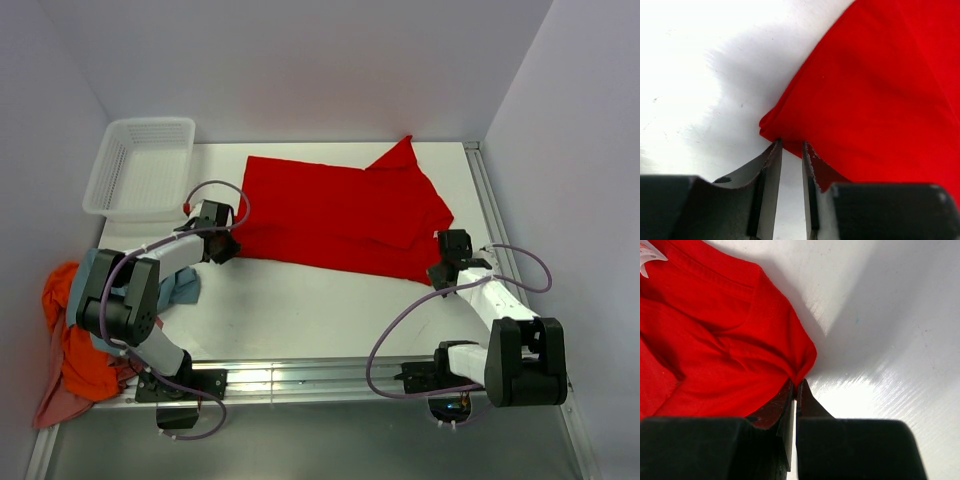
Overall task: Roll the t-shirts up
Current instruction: Fold the tshirt
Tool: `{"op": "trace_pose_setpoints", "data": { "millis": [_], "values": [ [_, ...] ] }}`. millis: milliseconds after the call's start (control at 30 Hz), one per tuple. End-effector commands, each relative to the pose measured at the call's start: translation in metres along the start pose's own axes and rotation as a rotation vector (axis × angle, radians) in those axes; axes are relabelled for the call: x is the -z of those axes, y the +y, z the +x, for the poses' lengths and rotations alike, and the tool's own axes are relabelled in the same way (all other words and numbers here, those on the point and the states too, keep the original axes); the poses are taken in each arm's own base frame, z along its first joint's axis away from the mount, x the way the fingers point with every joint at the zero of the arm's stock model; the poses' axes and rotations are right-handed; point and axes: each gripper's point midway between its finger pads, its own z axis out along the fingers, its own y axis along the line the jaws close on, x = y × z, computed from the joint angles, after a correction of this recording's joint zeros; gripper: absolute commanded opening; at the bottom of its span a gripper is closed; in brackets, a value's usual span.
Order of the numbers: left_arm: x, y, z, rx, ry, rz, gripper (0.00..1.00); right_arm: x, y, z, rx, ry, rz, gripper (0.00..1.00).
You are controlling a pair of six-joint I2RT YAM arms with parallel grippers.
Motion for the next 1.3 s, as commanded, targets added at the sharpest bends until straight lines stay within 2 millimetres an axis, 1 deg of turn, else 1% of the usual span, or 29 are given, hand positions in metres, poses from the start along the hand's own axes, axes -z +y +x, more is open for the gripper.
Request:
{"op": "trace_pose_setpoints", "data": {
  "millis": [0, 33, 167, 267, 333, 533, 600, 633, 733, 767, 800, 833, 900, 933, 1033, 1100, 1233, 1267],
  "values": [
    [-0.002, 0.004, -0.007, 0.015, -0.038, -0.041, 0.29, 0.000, 0.001, -0.010, 0.004, -0.033, 0.004, 0.00],
    [-0.001, 0.009, -0.005, 0.017, -0.034, -0.062, 0.30, 0.001, 0.000, -0.009, 0.006, -0.032, 0.004, 0.00],
    [0.001, 0.013, 0.000, 0.038, -0.031, -0.066, 0.50, 0.000, 0.000, -0.009, 0.004, -0.028, -0.005, 0.00],
    [0.001, 0.014, 0.001, 0.051, -0.034, -0.057, 0.60, -0.001, 0.000, -0.008, 0.006, -0.022, -0.011, 0.00],
    [0.001, 0.014, 0.002, 0.056, -0.033, -0.058, 0.60, 0.000, 0.001, -0.008, 0.009, -0.019, -0.012, 0.00],
    [0.004, 0.011, 0.001, 0.090, -0.046, -0.030, 0.53, 0.000, 0.004, -0.008, 0.018, -0.014, -0.022, 0.00],
    [0.002, 0.010, -0.001, 0.100, -0.056, -0.032, 0.50, -0.001, 0.004, -0.008, 0.023, -0.012, -0.023, 0.00],
    [-0.003, 0.010, -0.001, 0.102, -0.054, -0.040, 0.48, -0.002, 0.005, -0.007, 0.020, -0.012, -0.026, 0.00],
    [-0.011, 0.007, -0.009, 0.097, -0.078, -0.057, 0.31, -0.003, 0.005, -0.005, 0.024, -0.001, -0.029, 0.00],
    [-0.015, 0.006, -0.010, 0.086, -0.080, -0.070, 0.22, -0.003, 0.004, -0.004, 0.030, 0.003, -0.028, 0.00],
    [-0.016, 0.008, -0.011, 0.087, -0.084, -0.087, 0.15, -0.003, 0.005, -0.003, 0.031, 0.007, -0.030, 0.00],
    [-0.017, 0.014, -0.013, 0.085, -0.095, -0.120, 0.00, -0.002, 0.005, -0.003, 0.033, 0.010, -0.027, 0.00],
    [-0.013, 0.016, -0.016, 0.089, -0.109, -0.125, 0.00, -0.001, 0.003, -0.005, 0.045, 0.009, -0.014, 0.00],
    [-0.008, 0.016, -0.020, 0.095, -0.127, -0.122, 0.00, 0.000, 0.002, -0.005, 0.050, 0.011, -0.002, 0.00],
    [0.001, 0.021, -0.020, 0.096, -0.142, -0.125, 0.00, 0.003, -0.005, -0.008, 0.059, 0.004, 0.031, 0.00],
    [0.005, 0.027, -0.018, 0.091, -0.144, -0.138, 0.00, 0.006, -0.006, -0.008, 0.064, 0.002, 0.022, 0.00],
    [0.015, 0.029, -0.016, 0.096, -0.144, -0.115, 0.00, 0.009, -0.012, -0.005, 0.075, 0.002, 0.007, 0.00],
    [0.015, 0.034, -0.011, 0.097, -0.135, -0.119, 0.00, 0.012, -0.012, -0.005, 0.077, -0.001, -0.003, 0.00]
  ]
}}
